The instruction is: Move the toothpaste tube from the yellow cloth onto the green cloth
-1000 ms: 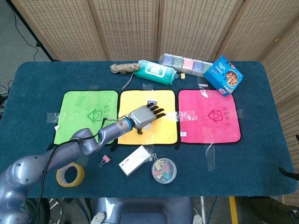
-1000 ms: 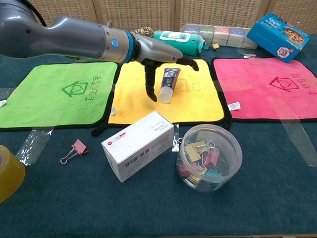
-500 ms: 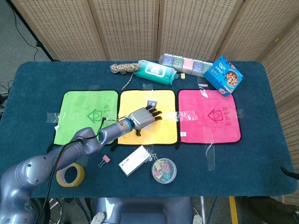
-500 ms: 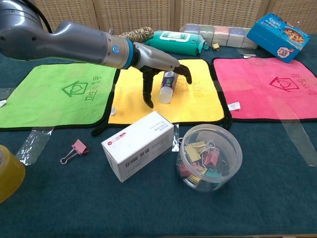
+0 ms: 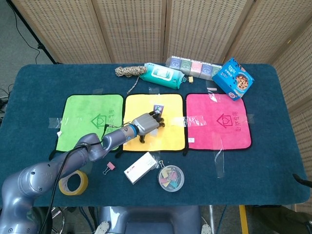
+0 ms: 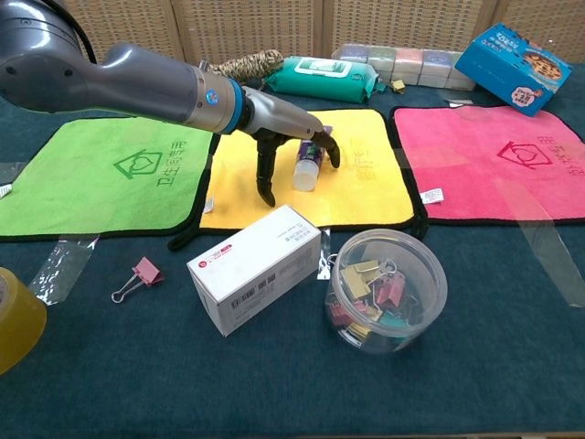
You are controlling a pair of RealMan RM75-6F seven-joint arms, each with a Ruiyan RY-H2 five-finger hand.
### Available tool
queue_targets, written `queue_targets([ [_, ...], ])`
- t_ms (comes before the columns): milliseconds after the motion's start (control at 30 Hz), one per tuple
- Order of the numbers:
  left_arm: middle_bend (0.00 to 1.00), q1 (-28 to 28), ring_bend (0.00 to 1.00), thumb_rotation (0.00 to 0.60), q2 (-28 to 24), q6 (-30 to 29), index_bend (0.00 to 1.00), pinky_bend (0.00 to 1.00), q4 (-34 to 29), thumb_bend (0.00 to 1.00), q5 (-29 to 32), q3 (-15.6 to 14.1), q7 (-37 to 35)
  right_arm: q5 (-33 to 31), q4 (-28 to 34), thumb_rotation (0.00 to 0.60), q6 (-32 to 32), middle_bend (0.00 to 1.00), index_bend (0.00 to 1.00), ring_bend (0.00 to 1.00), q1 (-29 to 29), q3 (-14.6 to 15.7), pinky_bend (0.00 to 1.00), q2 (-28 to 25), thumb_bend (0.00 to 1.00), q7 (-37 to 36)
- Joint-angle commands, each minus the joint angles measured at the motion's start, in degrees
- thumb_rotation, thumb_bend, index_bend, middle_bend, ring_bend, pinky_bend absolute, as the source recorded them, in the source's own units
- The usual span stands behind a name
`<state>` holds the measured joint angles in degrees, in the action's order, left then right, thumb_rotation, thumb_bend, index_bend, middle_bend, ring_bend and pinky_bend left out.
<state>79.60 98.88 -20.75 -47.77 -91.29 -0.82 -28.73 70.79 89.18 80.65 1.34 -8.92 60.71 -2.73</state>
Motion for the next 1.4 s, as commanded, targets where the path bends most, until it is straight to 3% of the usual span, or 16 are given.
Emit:
queue_targets([
  [33, 0.15, 0.18, 0.05, 0.600, -0.87, 0.76, 0.20, 0.00, -1.04, 0.00, 0.74, -0.15, 1.01, 0.01, 0.05, 0.600, 0.10, 0.00, 0.00, 0.00, -0.04, -0.03, 0.00, -0.01, 0.00, 0.04],
  [433, 0.16, -2.39, 0.06, 0.600, -5.26, 0.50, 0.22, 0.00, -5.91, 0.00, 3.33, -0.85, 5.61, 0.58, 0.46, 0.600, 0.35, 0.00, 0.00, 0.00, -0.06, 0.03, 0.00, -0.13, 0.00, 0.06],
  [700, 0.17, -6.03, 0.07, 0.600, -9.50, -3.82, 0.22, 0.00, -9.65, 0.00, 2.78, -2.54, 7.98, 0.84, 0.74, 0.600, 0.38, 0.00, 0.00, 0.00, -0.09, 0.10, 0.00, -0.25, 0.00, -0.02],
  [1400, 0.17, -11.62, 0.07, 0.600, -15.78, -7.34, 0.22, 0.00, -13.10, 0.00, 1.46, -6.04, 5.93, 1.13, 1.49, 0.600, -0.48, 0.00, 0.00, 0.00, 0.46, 0.75, 0.00, 0.46, 0.00, 1.78],
])
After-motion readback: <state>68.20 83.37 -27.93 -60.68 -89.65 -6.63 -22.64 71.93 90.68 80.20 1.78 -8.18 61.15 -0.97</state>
